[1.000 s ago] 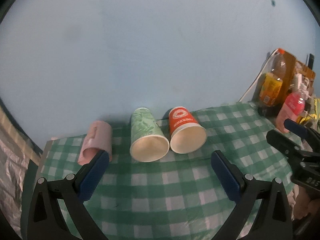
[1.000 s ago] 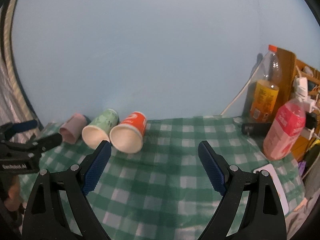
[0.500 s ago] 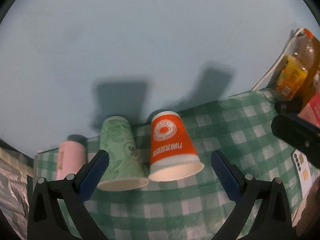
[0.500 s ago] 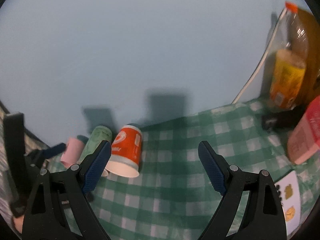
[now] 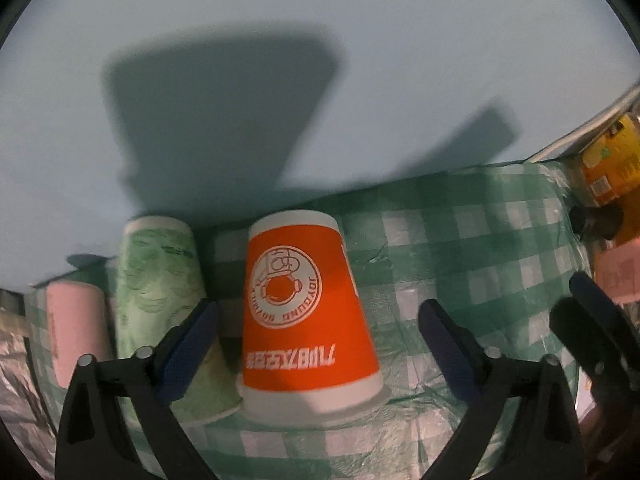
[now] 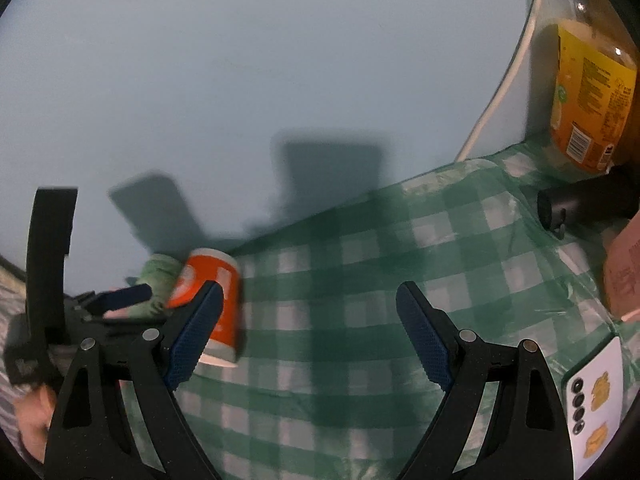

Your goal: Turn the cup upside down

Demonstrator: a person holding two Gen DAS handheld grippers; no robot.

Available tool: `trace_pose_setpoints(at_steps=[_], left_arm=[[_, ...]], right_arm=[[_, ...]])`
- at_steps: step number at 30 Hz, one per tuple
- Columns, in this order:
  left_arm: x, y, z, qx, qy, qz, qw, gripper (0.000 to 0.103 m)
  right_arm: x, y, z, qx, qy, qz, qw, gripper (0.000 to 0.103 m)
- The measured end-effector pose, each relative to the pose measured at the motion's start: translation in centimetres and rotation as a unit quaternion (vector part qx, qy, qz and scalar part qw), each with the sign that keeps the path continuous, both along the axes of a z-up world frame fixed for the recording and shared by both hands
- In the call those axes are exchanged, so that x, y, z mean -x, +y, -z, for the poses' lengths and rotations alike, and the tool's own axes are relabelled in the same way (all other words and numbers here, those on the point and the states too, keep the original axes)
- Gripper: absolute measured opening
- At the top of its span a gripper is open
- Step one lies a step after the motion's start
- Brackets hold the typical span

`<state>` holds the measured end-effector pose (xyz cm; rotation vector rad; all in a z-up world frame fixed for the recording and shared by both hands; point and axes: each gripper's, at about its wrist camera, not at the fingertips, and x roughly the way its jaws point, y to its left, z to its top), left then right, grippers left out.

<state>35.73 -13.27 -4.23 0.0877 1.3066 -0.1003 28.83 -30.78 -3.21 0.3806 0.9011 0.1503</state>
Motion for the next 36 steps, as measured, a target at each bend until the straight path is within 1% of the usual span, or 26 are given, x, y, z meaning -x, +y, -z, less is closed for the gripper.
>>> trace_pose_setpoints(at_steps=[2, 4, 8, 9, 10, 12, 15, 19, 25, 29, 30, 33, 36], left_arm=[[-0.8, -0.1, 0.8, -0.003, 0.018, -0.002, 0.9998, 0.089], [-1.5, 0.0, 1.6, -0.008, 0.032, -0.006, 0.9994, 0.087], [-2.8, 0.2, 2.7, -0.005, 0.056, -0.011, 0.9984, 0.084], [-2.9, 0.2, 2.9, -0.006, 0.060, -0.010, 0.9981, 0.081], [-3.1, 0.1, 3.2, -0.011, 0.065, -0.008, 0.9978, 0.073], [-3.2, 0.0, 3.3, -0.016, 0.068, -0.004, 0.9975, 0.073], [-3.4, 0.1, 3.0, -0.008, 0.067, -0.004, 0.9977, 0.073], [-3.1, 0.1, 1.9, 0.004, 0.051, 0.003, 0.9987, 0.073], [-0.3, -0.1, -1.3, 0.021, 0.022, 0.032, 0.9990, 0.073], [3.2, 0.1, -3.8, 0.031, -0.001, 0.054, 0.9980, 0.073], [4.9, 0.0, -3.6, 0.031, -0.007, 0.056, 0.9979, 0.073], [7.7, 0.9, -4.9, 0.035, -0.016, 0.062, 0.9973, 0.073], [10.6, 1.8, -4.8, 0.041, -0.025, 0.069, 0.9965, 0.073]], right_arm=[[0.0, -0.2, 0.4, 0.001, 0.003, 0.002, 1.000, 0.088], [-0.1, -0.3, 0.8, -0.002, 0.005, 0.002, 1.000, 0.088], [0.1, -0.3, 1.2, 0.002, 0.010, 0.001, 1.000, 0.088], [0.1, -0.2, 1.3, 0.003, 0.011, -0.001, 1.000, 0.088], [0.3, -0.1, 1.3, 0.005, 0.012, -0.003, 1.000, 0.088], [0.4, -0.1, 1.5, 0.006, 0.013, -0.003, 1.000, 0.088], [0.4, 0.2, 1.6, 0.011, 0.014, -0.003, 1.000, 0.088], [0.7, 0.4, 1.5, 0.012, 0.013, -0.004, 1.000, 0.088], [2.2, 0.7, 0.8, 0.015, 0.001, -0.011, 1.000, 0.088], [3.8, 0.7, 0.1, 0.011, -0.011, -0.016, 1.000, 0.088], [4.5, 0.8, -0.2, 0.011, -0.015, -0.018, 1.000, 0.088], [6.3, 1.4, -0.8, 0.012, -0.027, -0.032, 0.999, 0.088], [8.0, 2.6, -1.3, 0.015, -0.034, -0.047, 0.998, 0.088]])
